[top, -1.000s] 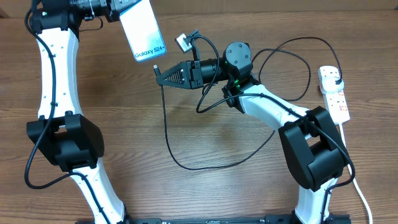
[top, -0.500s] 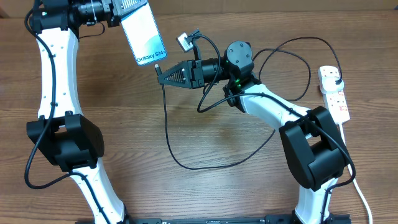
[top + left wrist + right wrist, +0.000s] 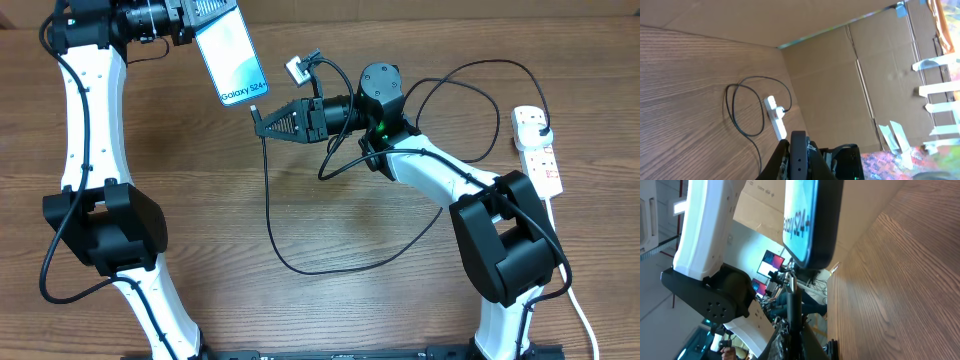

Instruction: Plug charger to phone and switch on socket

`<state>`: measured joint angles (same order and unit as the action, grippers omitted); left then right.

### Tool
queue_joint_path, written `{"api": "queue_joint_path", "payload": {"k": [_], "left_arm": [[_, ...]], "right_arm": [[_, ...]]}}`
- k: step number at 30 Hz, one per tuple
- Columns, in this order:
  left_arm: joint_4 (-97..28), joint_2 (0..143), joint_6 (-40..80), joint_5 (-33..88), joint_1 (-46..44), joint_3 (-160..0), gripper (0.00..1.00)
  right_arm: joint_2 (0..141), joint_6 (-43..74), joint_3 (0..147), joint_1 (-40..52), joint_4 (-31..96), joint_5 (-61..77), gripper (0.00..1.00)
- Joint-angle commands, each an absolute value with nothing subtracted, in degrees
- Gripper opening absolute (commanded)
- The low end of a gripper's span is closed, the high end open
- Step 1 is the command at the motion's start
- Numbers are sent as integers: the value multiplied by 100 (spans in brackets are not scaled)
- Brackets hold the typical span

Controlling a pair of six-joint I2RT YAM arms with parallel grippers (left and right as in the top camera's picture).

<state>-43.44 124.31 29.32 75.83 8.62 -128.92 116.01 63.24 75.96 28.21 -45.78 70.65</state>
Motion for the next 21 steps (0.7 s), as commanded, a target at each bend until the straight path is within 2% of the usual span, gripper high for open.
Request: {"api": "queue_joint_path", "payload": {"k": [1, 21], "left_arm": [[-4440, 12440, 2797, 7531, 821, -12940, 4], [-4670, 12440, 2700, 7430, 628, -12943, 4]], "right_arm": [[11594, 6248, 7669, 2799, -4598, 7081, 4], [11594, 6248, 7669, 2799, -4591, 7078, 4]]}}
